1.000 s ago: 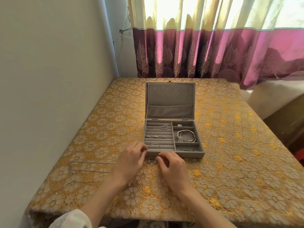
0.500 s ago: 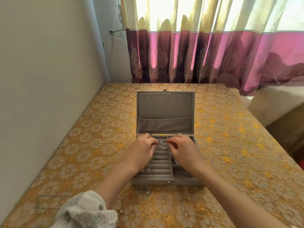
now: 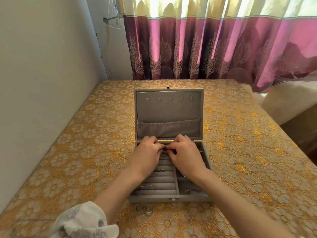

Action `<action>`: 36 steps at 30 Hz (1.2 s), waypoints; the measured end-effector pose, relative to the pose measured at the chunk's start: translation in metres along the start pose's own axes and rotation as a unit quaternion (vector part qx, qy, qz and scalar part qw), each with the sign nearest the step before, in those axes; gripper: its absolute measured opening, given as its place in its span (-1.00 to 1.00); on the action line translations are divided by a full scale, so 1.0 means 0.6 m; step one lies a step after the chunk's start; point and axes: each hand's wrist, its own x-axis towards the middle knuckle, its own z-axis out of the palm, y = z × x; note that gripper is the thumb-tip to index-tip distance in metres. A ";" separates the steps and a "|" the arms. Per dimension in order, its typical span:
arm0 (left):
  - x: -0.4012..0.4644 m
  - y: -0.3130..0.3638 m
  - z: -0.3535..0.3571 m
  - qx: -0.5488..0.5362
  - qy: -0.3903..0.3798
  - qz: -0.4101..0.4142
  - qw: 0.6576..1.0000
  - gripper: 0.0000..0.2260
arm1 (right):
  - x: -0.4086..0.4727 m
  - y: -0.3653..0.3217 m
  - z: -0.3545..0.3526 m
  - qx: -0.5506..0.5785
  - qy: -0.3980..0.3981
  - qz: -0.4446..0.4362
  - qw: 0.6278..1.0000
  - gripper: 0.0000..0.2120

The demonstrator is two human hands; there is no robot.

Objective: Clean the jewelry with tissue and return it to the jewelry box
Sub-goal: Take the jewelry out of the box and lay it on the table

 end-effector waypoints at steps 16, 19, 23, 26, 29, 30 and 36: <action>-0.015 0.033 -0.052 -0.161 0.057 -0.107 0.980 -0.88 | -0.020 -0.021 -0.027 0.081 0.011 0.028 0.996 -0.89; -0.028 0.046 -0.079 -0.241 0.068 -0.158 0.955 -0.92 | -0.035 -0.031 -0.051 0.116 0.017 0.033 0.993 -0.91; -0.051 0.073 -0.107 -0.290 0.065 -0.175 0.939 -0.94 | -0.064 -0.042 -0.079 0.148 0.012 0.030 0.988 -0.91; -0.073 0.091 -0.121 -0.303 0.057 -0.175 0.935 -0.94 | -0.090 -0.048 -0.092 0.139 0.004 0.018 0.990 -0.91; -0.102 0.108 -0.130 -0.319 0.050 -0.178 0.929 -0.94 | -0.118 -0.056 -0.102 0.165 0.007 0.025 0.986 -0.93; -0.113 0.113 -0.130 -0.322 0.049 -0.179 0.928 -0.94 | -0.127 -0.058 -0.106 0.187 0.008 0.037 0.982 -0.93; -0.177 0.131 -0.120 -0.295 0.067 -0.168 0.938 -0.97 | -0.186 -0.065 -0.113 0.300 -0.022 0.107 0.948 -0.93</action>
